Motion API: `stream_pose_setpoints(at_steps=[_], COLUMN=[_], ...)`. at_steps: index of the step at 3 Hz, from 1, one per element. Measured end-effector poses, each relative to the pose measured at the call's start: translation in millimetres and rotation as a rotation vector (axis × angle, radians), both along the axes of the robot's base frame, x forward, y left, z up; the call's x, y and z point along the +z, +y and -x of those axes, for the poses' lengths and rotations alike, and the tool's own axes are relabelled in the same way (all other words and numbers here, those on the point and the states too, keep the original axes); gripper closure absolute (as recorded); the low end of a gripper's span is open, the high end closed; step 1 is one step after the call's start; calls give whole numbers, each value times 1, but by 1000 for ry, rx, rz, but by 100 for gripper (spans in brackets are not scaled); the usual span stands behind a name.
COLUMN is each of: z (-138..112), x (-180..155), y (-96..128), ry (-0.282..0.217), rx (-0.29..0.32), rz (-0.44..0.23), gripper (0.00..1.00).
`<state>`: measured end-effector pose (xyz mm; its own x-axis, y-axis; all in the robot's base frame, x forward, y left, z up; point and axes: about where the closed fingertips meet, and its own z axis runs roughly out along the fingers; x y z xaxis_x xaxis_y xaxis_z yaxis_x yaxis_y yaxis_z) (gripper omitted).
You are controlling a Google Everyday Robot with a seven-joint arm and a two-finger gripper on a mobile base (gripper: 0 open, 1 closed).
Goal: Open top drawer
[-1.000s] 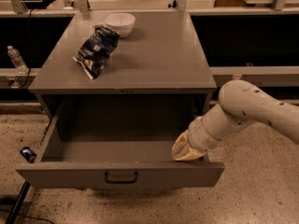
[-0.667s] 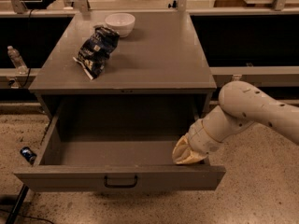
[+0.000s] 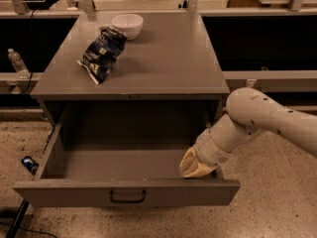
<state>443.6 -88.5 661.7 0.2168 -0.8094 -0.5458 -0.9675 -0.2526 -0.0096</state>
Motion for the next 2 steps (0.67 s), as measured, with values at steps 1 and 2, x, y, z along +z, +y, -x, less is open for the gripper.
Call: stream_pose_setpoints(at_steps=[1,2], z=[-5,-13], x=[-7,-6], y=[4,6], ry=[31,19], rx=[2,6], rz=[14,12], gripper=[100,100])
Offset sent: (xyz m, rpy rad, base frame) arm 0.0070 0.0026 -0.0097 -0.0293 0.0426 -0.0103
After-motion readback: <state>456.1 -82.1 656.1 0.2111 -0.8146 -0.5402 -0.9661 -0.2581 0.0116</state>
